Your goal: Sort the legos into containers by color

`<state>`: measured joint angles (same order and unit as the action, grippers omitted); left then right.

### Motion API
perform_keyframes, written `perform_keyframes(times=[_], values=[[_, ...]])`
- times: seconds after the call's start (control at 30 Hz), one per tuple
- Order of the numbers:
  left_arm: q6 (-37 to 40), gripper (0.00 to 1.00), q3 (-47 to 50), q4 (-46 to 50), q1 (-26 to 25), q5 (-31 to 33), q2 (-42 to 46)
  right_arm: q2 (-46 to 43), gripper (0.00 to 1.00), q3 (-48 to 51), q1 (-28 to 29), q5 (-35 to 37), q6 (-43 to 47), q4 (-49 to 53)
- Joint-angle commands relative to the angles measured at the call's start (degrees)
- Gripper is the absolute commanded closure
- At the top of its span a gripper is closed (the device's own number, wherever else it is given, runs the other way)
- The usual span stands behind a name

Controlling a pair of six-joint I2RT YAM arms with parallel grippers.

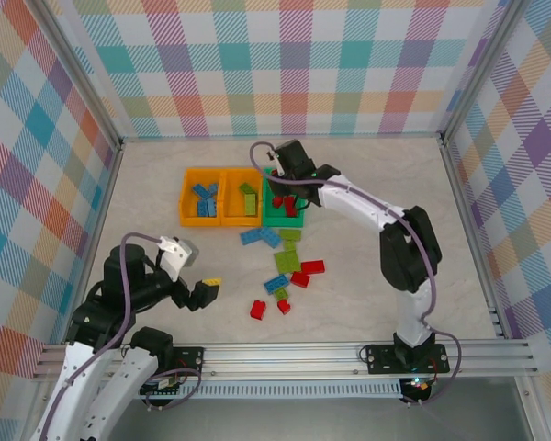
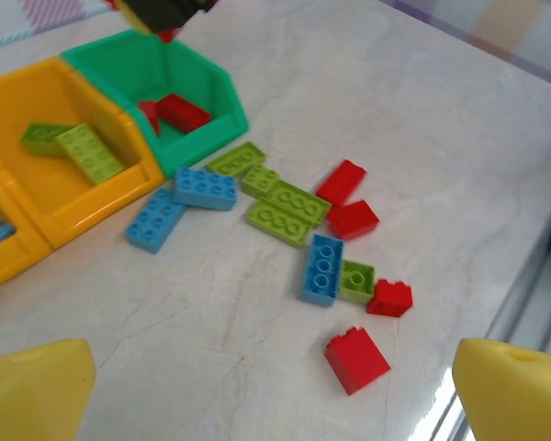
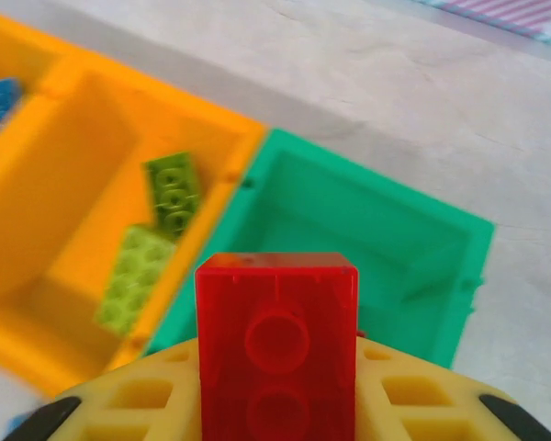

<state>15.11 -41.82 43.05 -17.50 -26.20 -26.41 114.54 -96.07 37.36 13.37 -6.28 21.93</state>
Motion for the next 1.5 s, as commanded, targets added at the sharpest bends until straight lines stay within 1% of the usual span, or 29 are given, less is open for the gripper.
perform_keyframes(times=[0.0,0.07,0.1,0.2,0.3,0.4,0.47,0.53,0.6,0.67,0.7,0.77,0.83,0.9,0.97,1.0,1.03,1.07,1.13,1.23,1.3,1.37,1.47], values=[[-10.7,0.0,-0.8,-3.1,-0.2,5.6,-2.7,5.0,0.51,-6.2,-0.8,-0.9,-1.4,3.6],[-12.6,0.0,-1.3,-2.9,-0.2,7.0,-4.2,6.7,0.39,-10.2,-0.8,-2.2,-1.1,6.5],[-13.8,0.0,-1.7,-2.9,-0.2,7.9,-4.9,6.9,0.36,-11.2,-0.8,-2.7,-1.2,7.3],[-19.0,0.0,-2.4,-3.8,-0.2,9.5,-7.4,4.8,0.35,-11.2,-0.8,-3.9,-1.7,7.0],[-24.2,0.0,-2.9,-5.1,-0.3,9.4,-10.9,1.5,0.35,-10.1,-0.8,-4.8,-2.3,7.4],[-30.9,0.0,-3.3,-7.2,-0.7,8.5,-14.2,-4.3,0.34,-6.1,-0.8,-7.7,-2.5,8.4],[-34.7,0.01,-3.0,-9.4,-2.2,8.5,-15.7,-10.4,0.28,0.3,-0.8,-10.4,-2.7,7.1],[-38.2,0.02,-2.4,-11.5,-4.7,10.5,-17.1,-17.2,0.23,8.3,-0.8,-12.0,-3.2,4.8],[-42.7,0.03,-2.1,-12.5,-8.3,15.4,-19.3,-24.6,0.19,17.3,-0.8,-12.3,-5.3,2.2],[-49.0,0.06,-2.0,-13.5,-12.9,21.6,-22.9,-32.8,0.15,27.3,-0.8,-13.2,-8.3,-1.3],[-52.2,0.07,-1.7,-14.8,-14.9,23.4,-24.8,-36.2,0.13,31.4,-0.8,-13.4,-9.6,-2.7],[-59.3,0.07,-1.2,-19.9,-19.2,25.8,-30.5,-43.1,0.09,39.1,-0.8,-13.2,-12.4,-4.7],[-64.9,0.08,-1.5,-24.9,-22.4,27.6,-37.0,-48.1,0.07,44.2,-0.8,-13.1,-14.5,-4.9],[-67.8,0.08,-3.4,-28.6,-25.2,30.3,-44.1,-51.6,0.05,47.4,-0.8,-13.4,-15.6,-4.4],[-71.0,0.12,-7.1,-27.8,-26.5,33.7,-51.6,-54.0,0.03,49.6,-0.8,-13.6,-16.4,-2.9],[-72.1,0.15,-8.7,-27.6,-26.6,34.8,-54.7,-54.8,0.02,50.0,-0.8,-13.5,-16.8,-1.9],[-73.2,0.2,-10.9,-24.5,-26.6,36.4,-58.2,-55.7,0.02,50.4,-0.8,-13.5,-17.2,-1.1],[-73.6,0.23,-13.0,-23.0,-26.5,38.0,-61.5,-56.5,0.01,50.8,-0.8,-13.7,-17.3,-0.5],[-73.5,0.23,-16.8,-21.9,-26.5,38.6,-66.5,-57.8,0.01,51.4,-0.8,-13.5,-17.4,-0.1],[-75.0,0.2,-18.8,-25.1,-26.5,37.3,-71.4,-59.6,0.0,52.0,-0.8,-12.3,-17.4,1.1],[-76.5,0.19,-19.7,-25.3,-26.5,38.6,-73.9,-60.7,0.0,52.3,-0.8,-11.0,-17.4,1.8],[-76.2,0.19,-20.9,-25.7,-26.5,40.2,-75.9,-61.7,0.0,52.7,-0.8,-10.6,-17.4,2.0],[-74.6,0.2,-21.4,-31.2,-26.0,38.6,-78.6,-62.9,0.0,53.1,-0.8,-10.5,-17.6,2.1]])
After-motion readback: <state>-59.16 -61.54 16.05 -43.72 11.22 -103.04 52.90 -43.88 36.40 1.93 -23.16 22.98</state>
